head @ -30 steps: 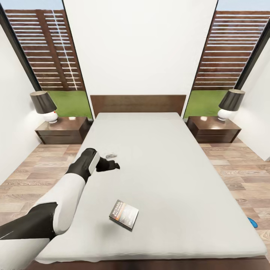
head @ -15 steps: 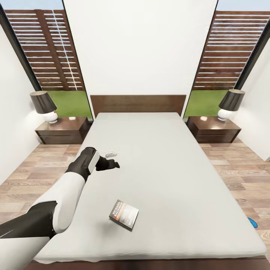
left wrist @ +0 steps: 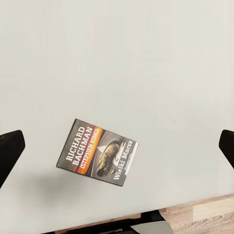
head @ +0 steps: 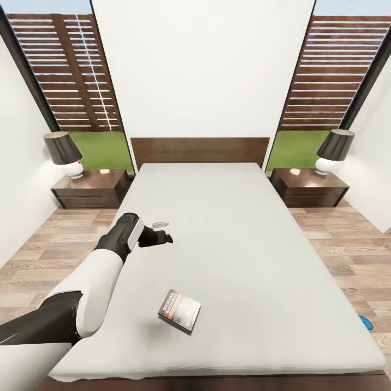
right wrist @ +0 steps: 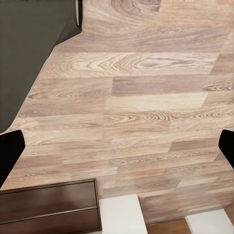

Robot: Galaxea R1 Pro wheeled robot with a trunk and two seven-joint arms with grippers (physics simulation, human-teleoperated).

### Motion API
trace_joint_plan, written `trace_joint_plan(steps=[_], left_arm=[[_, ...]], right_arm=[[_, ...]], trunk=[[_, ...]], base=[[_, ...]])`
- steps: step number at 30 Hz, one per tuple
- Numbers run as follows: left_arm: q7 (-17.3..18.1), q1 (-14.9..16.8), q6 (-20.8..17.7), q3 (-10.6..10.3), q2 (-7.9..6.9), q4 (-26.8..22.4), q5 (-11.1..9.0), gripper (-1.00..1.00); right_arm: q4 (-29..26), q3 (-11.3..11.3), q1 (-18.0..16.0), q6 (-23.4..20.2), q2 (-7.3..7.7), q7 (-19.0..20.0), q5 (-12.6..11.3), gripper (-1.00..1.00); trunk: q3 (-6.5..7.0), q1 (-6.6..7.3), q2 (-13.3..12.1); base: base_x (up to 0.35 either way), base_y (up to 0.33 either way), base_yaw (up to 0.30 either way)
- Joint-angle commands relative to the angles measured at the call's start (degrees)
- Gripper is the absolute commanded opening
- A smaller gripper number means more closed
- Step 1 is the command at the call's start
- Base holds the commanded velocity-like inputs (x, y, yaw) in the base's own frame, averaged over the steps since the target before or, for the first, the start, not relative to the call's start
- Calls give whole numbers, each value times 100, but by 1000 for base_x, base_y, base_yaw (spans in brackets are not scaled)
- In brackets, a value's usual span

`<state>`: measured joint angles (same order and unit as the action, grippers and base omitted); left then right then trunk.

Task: In the bedroom, move the book from the bed onto either nightstand, and place the two sandals side by side next to the bed.

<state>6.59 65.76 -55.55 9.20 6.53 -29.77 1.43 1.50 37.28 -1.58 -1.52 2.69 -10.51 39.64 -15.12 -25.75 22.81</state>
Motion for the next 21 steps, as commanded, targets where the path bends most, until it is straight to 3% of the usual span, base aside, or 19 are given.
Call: trace_joint_plan(steps=[1,21], left_arm=[[18,5,-26,38,6,-8,18,100],[67,7,-144,9,-16,-131,30,100]], right_arm=[[16,35,-7,-10,3,-30,61,100],[17,38,-5,-2,3,-30,61,100]], trunk=[[-10,-3,11],[-10,-3,11]], base=[[0,0,0],[0,0,0]])
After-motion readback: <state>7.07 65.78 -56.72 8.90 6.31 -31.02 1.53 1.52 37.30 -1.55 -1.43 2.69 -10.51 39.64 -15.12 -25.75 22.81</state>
